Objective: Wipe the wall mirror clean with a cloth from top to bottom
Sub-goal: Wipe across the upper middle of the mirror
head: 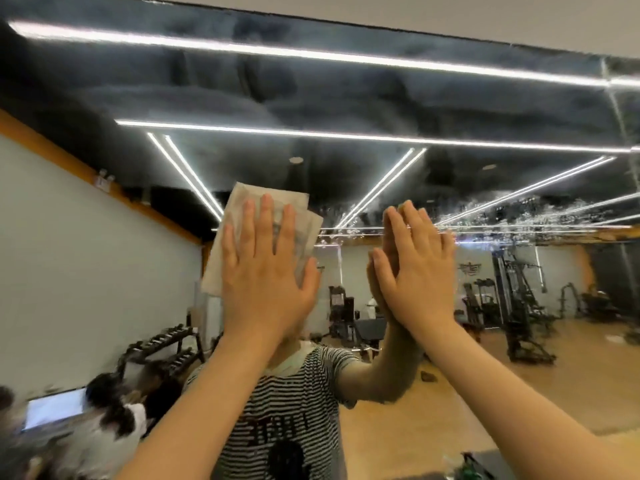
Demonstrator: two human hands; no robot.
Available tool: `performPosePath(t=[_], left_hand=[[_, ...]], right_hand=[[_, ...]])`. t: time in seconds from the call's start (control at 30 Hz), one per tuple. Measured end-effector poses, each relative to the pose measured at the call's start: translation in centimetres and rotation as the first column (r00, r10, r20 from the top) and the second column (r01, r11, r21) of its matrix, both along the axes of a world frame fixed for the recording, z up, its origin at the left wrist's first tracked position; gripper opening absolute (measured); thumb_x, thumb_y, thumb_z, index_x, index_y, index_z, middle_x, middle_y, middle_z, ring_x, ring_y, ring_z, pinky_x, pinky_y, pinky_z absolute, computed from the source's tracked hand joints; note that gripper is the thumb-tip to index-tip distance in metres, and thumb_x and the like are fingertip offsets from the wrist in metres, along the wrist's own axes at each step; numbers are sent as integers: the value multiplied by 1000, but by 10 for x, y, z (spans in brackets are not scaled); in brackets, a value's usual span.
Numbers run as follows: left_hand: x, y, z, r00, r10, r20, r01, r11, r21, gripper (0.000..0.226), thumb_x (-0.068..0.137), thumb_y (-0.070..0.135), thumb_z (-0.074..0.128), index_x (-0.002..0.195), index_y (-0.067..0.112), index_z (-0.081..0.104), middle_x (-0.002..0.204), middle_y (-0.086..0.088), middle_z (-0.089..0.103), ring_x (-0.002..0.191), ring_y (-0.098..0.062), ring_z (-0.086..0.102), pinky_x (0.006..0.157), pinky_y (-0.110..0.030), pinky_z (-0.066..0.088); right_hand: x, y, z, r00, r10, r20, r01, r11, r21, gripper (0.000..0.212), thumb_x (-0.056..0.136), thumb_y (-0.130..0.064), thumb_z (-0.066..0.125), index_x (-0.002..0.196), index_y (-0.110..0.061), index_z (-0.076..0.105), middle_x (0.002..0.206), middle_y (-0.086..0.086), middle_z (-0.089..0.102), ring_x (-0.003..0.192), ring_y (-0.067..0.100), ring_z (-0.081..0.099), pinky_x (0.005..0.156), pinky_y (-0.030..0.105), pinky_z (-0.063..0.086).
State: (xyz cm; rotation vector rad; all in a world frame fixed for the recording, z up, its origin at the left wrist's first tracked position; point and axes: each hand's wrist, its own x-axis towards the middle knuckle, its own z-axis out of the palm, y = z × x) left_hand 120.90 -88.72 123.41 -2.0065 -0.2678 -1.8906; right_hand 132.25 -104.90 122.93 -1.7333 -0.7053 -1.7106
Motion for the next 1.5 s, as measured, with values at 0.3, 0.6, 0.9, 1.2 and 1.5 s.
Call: performPosePath(t=[0.3, 0.6, 0.9, 1.2, 1.5], left_hand=[[-7, -10, 1, 988, 107, -114, -120, 985, -120, 81, 84, 58, 15, 156, 21, 4, 162, -13, -4, 148, -28, -12, 113, -46, -14], [-13, -18, 3, 983, 120, -136, -146, 969, -202, 73, 90, 55, 11, 155, 23, 5, 163, -12, 2, 149, -29, -2, 118, -48, 0], [-35, -1, 12, 974, 160, -160, -176, 980, -96, 61, 101, 45, 17, 144, 9, 43, 148, -21, 40, 127, -42, 45, 101, -58, 37], [72, -119, 14, 996, 76, 50, -53, 934, -353, 71, 87, 50, -9, 150, 18, -16, 162, -12, -9, 149, -28, -13, 115, -42, -14], [45, -82, 12, 986, 90, -140, -112, 981, -160, 73, 90, 56, 2, 154, 22, -7, 163, -8, -10, 149, -20, -13, 118, -35, -11]], right_hand=[[12, -57, 5, 990, 68, 127, -36, 972, -234, 58, 89, -42, 37, 136, -10, 52, 130, 11, 55, 121, 27, 48, 101, 48, 36], [92, -177, 14, 996, -47, -79, 30, 980, -197, 67, 96, -50, 36, 153, -20, 21, 155, 11, 26, 145, 29, 20, 114, 60, 14], [121, -183, 6, 999, -32, -16, 28, 983, -184, 71, 95, -59, 19, 152, -18, 27, 157, 10, 27, 145, 28, 22, 114, 59, 14], [127, -182, 5, 999, -2, 52, 9, 991, -137, 68, 94, -54, 28, 149, -15, 32, 154, 12, 33, 143, 29, 29, 112, 60, 17], [127, -184, 4, 1000, 1, 18, 2, 989, -148, 68, 94, -55, 24, 151, -17, 29, 157, 7, 28, 145, 25, 24, 115, 56, 13]])
